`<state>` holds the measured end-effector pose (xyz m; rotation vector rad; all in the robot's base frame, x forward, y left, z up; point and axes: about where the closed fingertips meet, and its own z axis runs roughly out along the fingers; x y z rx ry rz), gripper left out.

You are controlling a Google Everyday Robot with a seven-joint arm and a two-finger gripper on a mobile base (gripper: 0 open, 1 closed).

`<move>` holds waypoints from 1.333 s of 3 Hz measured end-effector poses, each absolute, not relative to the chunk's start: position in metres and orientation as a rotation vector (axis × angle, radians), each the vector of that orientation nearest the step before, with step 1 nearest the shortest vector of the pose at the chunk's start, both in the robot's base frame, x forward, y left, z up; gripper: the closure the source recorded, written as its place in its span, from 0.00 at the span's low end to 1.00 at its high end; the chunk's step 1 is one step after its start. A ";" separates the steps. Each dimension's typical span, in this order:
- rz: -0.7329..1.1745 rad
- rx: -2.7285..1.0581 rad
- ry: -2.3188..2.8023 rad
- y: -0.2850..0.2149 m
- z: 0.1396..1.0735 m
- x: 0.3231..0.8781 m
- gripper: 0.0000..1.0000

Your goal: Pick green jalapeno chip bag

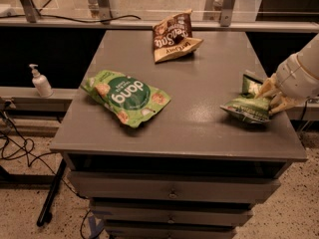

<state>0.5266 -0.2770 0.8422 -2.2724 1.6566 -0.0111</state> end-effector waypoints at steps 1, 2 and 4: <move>0.021 -2.193 1.723 -0.261 0.852 0.533 1.00; 0.072 -1.999 1.821 -0.235 0.890 0.551 1.00; 0.096 -1.829 1.878 -0.223 0.928 0.561 1.00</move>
Offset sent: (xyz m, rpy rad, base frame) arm 0.0490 0.0674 0.1034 0.2800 -0.0042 -0.3777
